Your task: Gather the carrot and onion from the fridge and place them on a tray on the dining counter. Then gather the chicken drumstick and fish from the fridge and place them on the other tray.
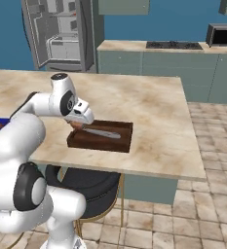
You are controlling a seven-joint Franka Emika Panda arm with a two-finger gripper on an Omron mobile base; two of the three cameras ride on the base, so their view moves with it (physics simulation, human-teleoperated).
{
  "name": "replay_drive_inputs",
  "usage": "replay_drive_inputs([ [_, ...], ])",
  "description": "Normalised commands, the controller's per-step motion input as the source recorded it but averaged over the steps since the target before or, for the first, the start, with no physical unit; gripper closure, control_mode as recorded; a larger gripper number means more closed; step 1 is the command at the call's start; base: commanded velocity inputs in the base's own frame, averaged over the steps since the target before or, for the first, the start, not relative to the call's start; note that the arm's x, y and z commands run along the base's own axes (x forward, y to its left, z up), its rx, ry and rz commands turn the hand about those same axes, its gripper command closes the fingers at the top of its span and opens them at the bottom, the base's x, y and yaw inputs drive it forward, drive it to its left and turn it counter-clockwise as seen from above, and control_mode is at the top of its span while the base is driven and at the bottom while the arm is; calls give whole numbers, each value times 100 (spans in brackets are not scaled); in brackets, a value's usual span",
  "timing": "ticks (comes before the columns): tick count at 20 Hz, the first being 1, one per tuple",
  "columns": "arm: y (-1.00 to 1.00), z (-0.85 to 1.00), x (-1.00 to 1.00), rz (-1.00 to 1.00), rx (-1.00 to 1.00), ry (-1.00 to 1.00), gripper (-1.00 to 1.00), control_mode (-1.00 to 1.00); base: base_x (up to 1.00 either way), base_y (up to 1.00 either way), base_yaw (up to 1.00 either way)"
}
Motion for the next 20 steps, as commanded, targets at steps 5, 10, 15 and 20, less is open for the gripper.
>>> replay_drive_inputs([
  [5,11,-46,46,1,0,7,100,-100,0,0,0],
  [10,5,-52,50,2,0,3,100,-100,0,0,0],
  [15,0,-49,57,3,0,0,100,-100,0,0,0],
  [20,3,-40,58,2,0,0,100,-100,0,0,0],
])
